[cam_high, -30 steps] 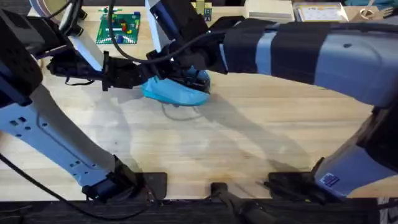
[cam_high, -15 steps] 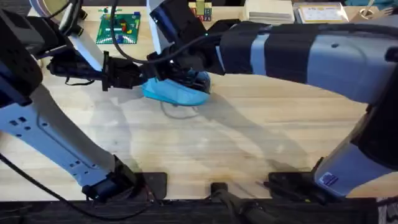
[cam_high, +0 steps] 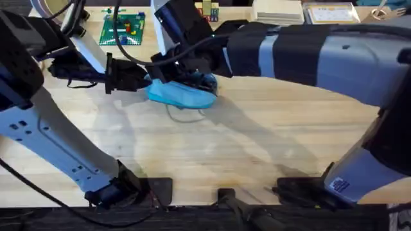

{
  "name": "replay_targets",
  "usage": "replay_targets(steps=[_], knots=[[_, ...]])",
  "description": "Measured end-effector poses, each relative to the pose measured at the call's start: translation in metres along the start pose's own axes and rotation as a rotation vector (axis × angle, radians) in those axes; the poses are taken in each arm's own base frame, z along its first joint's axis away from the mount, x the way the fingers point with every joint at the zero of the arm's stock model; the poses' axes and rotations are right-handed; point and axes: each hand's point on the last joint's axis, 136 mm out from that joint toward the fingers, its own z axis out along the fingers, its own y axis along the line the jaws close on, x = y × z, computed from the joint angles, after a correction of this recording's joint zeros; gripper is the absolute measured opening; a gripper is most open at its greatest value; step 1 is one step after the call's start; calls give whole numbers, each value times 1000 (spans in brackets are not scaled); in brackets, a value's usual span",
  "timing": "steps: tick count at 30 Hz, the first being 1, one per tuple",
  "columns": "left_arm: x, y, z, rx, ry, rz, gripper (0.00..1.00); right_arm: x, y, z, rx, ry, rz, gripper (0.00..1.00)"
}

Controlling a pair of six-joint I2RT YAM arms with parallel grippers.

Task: Unzip the bag, pick up the pens from the table one at a time and place them inside, then zip the bag closed.

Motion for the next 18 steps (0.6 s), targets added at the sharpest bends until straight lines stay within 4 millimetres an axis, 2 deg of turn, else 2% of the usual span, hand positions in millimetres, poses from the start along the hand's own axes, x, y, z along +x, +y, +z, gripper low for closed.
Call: replay_targets(steps=[11,18], knots=[[0,0,0,0,-1,0,42,-1,-1,-1,7,-4,-26,32],[-3,0,0,-2,-16,-9,42,-3,1,-12,32,-4,-101,32]])
